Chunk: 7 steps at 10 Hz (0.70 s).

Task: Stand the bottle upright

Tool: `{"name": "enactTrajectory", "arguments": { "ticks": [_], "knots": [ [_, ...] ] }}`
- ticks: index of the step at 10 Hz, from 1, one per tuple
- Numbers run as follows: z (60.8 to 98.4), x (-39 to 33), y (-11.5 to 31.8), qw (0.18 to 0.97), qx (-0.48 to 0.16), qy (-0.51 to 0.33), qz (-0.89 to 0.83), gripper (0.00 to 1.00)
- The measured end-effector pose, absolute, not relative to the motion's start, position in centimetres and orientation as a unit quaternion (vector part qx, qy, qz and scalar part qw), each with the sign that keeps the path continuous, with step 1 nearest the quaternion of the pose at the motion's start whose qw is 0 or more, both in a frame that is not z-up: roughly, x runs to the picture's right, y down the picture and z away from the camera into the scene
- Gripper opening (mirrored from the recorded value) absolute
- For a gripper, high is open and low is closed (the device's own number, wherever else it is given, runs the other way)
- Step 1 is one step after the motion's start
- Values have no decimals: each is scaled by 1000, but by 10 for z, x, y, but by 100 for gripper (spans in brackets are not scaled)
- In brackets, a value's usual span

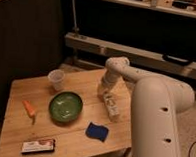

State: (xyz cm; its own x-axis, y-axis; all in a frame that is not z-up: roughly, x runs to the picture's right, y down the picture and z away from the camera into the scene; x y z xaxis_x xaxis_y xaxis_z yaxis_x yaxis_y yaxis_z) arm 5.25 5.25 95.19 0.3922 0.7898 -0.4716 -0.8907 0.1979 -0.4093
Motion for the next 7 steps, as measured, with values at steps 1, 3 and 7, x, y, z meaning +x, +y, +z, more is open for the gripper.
{"name": "enactTrajectory", "arguments": {
  "ticks": [1, 3, 7],
  "knots": [
    [952, 55, 52, 769, -321, 79, 547, 18],
    [951, 58, 51, 767, -321, 81, 549, 0],
    [933, 65, 24, 764, -310, 65, 562, 0]
  ]
}}
